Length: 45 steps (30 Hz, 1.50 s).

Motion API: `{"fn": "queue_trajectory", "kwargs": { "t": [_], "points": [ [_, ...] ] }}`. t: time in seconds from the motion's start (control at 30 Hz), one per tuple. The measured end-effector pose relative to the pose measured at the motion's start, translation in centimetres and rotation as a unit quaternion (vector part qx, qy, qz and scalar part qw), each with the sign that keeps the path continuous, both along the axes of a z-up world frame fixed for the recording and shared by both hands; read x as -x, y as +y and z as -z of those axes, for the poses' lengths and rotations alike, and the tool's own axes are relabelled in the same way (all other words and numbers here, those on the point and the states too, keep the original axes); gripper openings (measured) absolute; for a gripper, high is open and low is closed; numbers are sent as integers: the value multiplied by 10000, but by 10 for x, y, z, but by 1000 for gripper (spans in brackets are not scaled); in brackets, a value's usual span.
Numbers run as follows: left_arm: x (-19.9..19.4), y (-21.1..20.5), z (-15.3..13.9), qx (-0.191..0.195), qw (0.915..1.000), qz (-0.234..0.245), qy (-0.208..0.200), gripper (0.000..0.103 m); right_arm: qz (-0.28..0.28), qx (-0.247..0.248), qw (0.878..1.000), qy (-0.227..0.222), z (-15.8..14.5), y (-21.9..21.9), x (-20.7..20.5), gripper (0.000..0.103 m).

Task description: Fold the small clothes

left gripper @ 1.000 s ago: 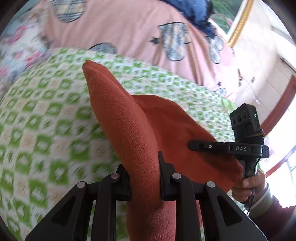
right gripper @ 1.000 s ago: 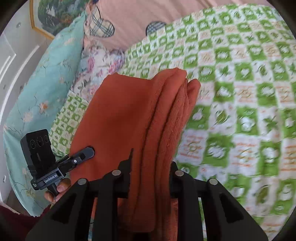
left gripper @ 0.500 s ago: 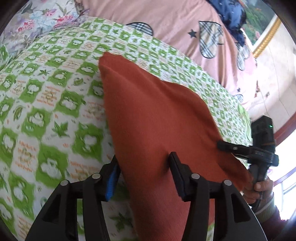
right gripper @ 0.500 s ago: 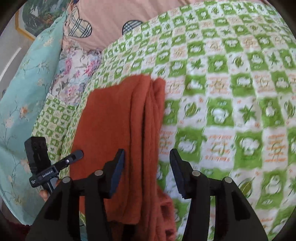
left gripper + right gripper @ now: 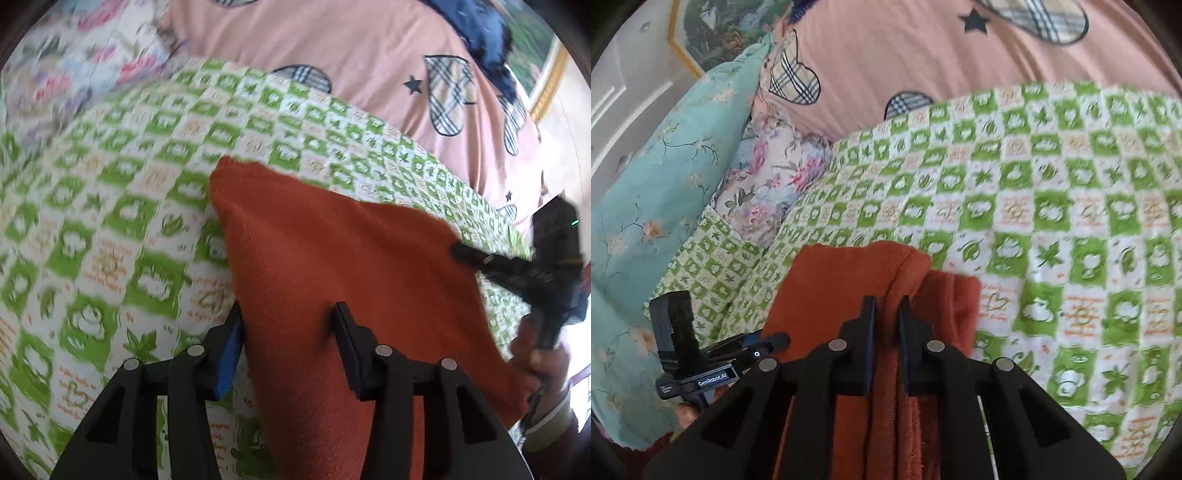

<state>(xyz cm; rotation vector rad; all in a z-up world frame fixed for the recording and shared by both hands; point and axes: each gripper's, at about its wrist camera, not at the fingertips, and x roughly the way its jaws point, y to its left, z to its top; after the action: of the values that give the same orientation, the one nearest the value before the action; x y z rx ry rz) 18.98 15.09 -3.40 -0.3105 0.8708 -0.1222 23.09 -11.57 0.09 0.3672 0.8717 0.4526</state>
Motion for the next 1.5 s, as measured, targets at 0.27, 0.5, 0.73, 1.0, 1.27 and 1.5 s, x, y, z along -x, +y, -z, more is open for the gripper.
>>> {"fn": "queue_trajectory", "kwargs": {
  "t": [0.27,0.5,0.73,1.0,1.27,1.5],
  "points": [
    [-5,-19,11,-697,9972,36,264,51,572,-102,9934,990,41,-28,1,36],
    [47,-22,-11,-687,9975,131,82,51,400,-155,9959,799,3,-33,71,37],
    [114,-40,-14,-636,9972,363,122,52,335,-210,9938,1036,9,-27,138,37],
    [149,-48,-36,-34,9979,543,-361,51,546,-803,9877,1224,24,-35,140,37],
    [147,-73,-12,-209,9949,986,-89,49,605,-955,9867,1171,31,-26,129,18],
    [152,-74,0,-113,9911,1325,-25,51,589,-347,9953,688,8,-31,141,14]
  ]
}}
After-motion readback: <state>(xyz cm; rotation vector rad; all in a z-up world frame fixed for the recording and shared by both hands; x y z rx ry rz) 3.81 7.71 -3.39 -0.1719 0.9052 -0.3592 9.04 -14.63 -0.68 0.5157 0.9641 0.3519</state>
